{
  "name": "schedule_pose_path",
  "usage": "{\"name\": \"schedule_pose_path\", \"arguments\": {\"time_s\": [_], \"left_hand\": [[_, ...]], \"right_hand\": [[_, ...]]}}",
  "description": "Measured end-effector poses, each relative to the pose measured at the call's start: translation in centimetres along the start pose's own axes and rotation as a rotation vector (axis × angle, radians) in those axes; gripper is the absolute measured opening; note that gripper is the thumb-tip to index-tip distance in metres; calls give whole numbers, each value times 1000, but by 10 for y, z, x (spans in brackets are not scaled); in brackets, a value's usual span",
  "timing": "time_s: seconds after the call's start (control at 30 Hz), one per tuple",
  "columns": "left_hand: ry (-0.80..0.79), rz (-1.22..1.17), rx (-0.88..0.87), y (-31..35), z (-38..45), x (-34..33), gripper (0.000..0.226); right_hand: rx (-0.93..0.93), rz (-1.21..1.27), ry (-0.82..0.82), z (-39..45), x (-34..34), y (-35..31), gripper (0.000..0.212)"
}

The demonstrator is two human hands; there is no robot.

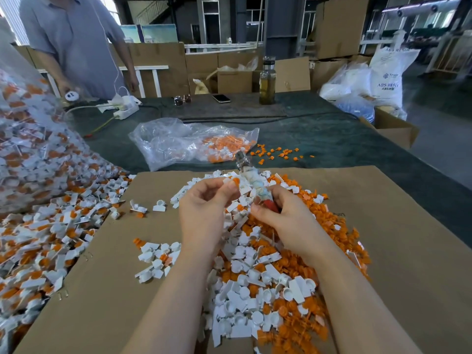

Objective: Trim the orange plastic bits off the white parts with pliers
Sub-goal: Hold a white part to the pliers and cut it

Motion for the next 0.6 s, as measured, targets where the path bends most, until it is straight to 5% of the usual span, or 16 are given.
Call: {"name": "schedule_pose_path", "arguments": {"time_s": [0.27, 0.6], "left_hand": [[50, -186, 33, -3, 10, 16, 4], [19, -158, 21, -3, 11, 15, 4]], "right_hand": [[-1, -186, -171, -4, -7, -1, 31], [121, -312, -91, -4, -7, -7, 14]]}}
Point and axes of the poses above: each hand's wrist, its own z-axis towards the middle knuckle, its own x-axis out of the back of the hand, y = z × x, the point moved 7 cm from there along z, towards the middle knuckle, and after that the axes turned 2 degrees about -x, right-handed, at the moved point
